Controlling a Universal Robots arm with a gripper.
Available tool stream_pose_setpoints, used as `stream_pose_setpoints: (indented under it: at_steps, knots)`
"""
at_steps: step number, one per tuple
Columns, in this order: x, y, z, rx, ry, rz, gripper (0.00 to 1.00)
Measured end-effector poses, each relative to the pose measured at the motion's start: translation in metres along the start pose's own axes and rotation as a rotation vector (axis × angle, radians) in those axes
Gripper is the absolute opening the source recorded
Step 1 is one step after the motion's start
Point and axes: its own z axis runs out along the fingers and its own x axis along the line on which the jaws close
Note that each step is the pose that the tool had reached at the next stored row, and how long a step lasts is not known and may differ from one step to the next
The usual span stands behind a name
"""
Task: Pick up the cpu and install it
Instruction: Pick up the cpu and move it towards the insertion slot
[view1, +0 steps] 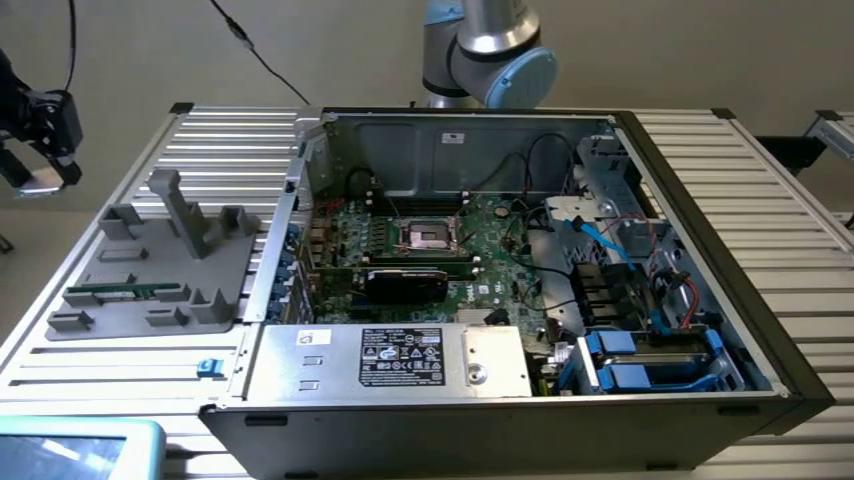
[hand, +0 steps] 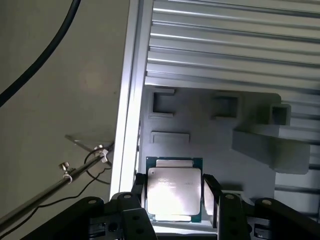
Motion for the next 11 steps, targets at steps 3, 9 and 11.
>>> stream_pose_setpoints:
  at_steps: [3,9,11]
  knots:
    - [0.000,0.0006,-0.0118,0.0013,0.0000,0.000,0.54]
    - [0.000,0.0023,-0.0318,0.0082,-0.0004,0.000,0.54]
    - [0.000,0.0026,-0.0377,0.0098,-0.0004,0.000,0.54]
